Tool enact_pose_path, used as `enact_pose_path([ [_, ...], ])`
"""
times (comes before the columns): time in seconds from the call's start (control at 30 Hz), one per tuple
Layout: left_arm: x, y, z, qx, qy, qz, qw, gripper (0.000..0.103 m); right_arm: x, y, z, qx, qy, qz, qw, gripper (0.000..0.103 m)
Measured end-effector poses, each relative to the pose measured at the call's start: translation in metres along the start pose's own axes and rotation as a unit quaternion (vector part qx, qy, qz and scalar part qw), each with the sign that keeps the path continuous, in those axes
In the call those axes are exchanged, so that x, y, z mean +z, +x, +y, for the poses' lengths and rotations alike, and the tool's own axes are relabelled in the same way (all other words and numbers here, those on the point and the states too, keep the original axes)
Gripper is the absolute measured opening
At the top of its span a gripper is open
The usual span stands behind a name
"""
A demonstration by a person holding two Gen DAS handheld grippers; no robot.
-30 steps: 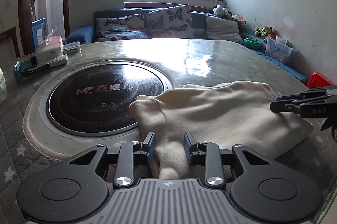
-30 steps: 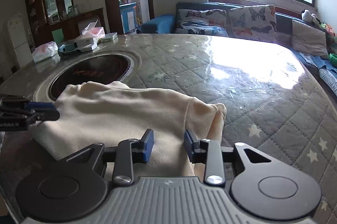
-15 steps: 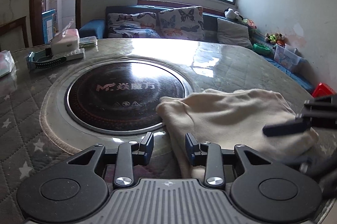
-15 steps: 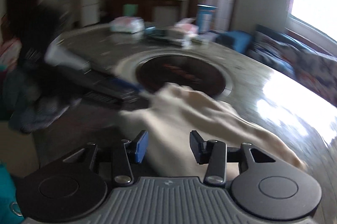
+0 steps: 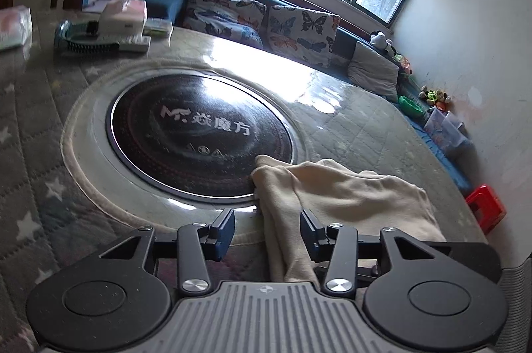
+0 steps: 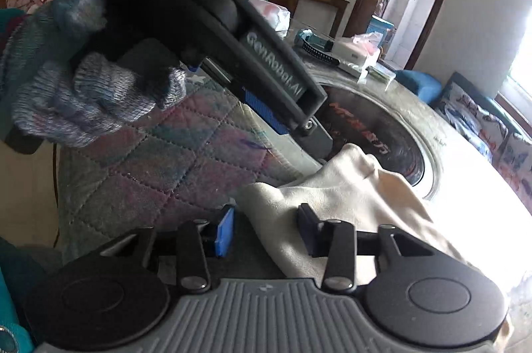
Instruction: Fold clothes
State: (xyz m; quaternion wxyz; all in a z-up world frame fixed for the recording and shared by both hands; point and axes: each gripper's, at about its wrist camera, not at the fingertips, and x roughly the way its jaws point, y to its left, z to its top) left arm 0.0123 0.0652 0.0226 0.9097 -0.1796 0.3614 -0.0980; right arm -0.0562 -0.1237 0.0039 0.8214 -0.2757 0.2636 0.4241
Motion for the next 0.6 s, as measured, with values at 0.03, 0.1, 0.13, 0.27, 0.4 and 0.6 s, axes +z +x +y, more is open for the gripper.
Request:
enact_pose_path([
  [0.03,0.000,0.001,0.000,-0.003,-0.008,0.003,1.0000,0.047,0.000,0.001,-0.001,-0.001,0.006,0.000,1.000,0.031],
  [0.1,0.001,0.003,0.000,-0.007,-0.024,0.006,0.9997,0.049,0.000,0.000,-0.004,-0.009,0.021,-0.001,1.000,0.020],
  [0.13,0.002,0.005,0.000,-0.008,-0.033,0.008,0.9994,0.050,0.000,-0.001,-0.007,-0.007,0.033,-0.003,0.999,0.016],
  [0.27,0.005,0.010,0.000,-0.013,-0.067,0.015,0.9976,0.057,-0.001,-0.008,-0.025,0.016,0.091,-0.017,0.996,0.013],
  [0.4,0.007,0.016,0.000,-0.017,-0.101,0.022,0.9945,0.061,-0.003,-0.018,-0.045,0.038,0.150,-0.039,0.987,0.012],
  [0.6,0.009,0.033,-0.003,-0.024,-0.151,0.042,0.9874,0.066,-0.008,-0.031,-0.058,0.050,0.183,-0.066,0.980,0.011],
])
